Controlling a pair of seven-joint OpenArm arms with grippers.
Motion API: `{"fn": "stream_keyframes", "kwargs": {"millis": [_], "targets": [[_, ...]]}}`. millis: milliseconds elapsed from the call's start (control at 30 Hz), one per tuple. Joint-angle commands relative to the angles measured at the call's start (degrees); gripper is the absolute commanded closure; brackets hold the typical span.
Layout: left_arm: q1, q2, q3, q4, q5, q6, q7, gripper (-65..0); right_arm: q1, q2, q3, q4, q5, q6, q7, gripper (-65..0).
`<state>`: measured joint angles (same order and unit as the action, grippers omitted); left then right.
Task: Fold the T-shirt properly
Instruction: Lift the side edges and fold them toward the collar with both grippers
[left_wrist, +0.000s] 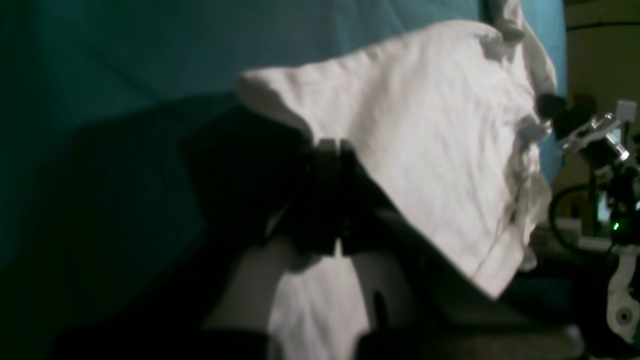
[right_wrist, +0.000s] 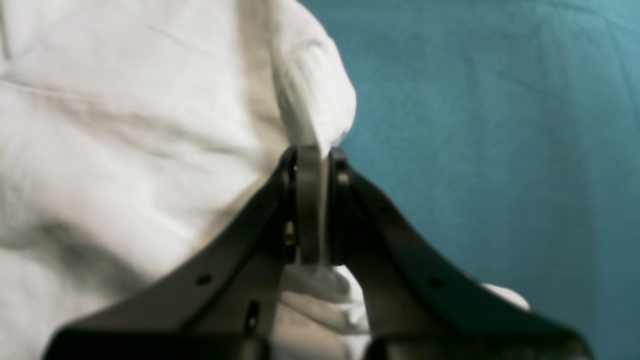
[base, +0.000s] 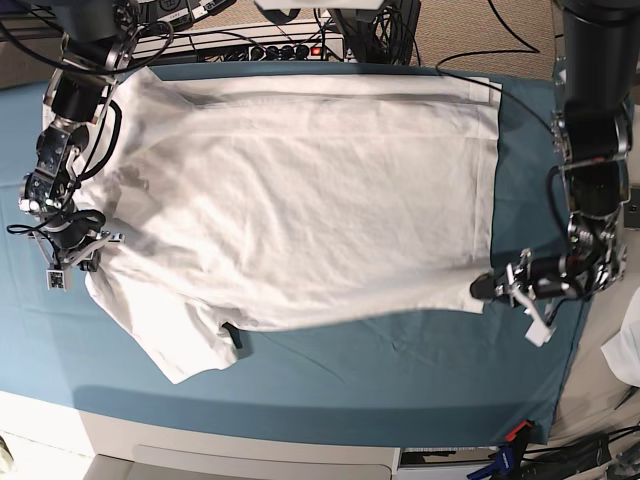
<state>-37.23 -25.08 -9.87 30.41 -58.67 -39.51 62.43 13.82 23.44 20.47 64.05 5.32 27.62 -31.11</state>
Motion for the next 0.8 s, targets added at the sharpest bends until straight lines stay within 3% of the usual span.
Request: {"fn": "stream_keyframes", "kwargs": {"millis": [0,433,600,767], "targets": [[-0.66,-1.51,-0.24,1.64,-2.34,-0.49,0.0,0.0,0.39,1.33,0.26,2.38,0.26,-0.2,0.35,0.0],[9.25,-5.95,-0.24,12.83,-12.39,-0.49,7.28,0.0,-8.33,1.31,1.03,13.4,0.22,-0.37,-3.08,0.0],[11.87,-6.88,-0.24,17.05,-17.27,-0.49,10.32,0.0,-10.67,1.33,5.4,15.82,0.39,-0.39,-3.69,0.0],[13.6,-7.5,-0.28,18.16,-24.33,-0.49,14.36,0.0,-12.28,1.33,10.88,16.63,6.49,0.96,-6.27,0.0]]}}
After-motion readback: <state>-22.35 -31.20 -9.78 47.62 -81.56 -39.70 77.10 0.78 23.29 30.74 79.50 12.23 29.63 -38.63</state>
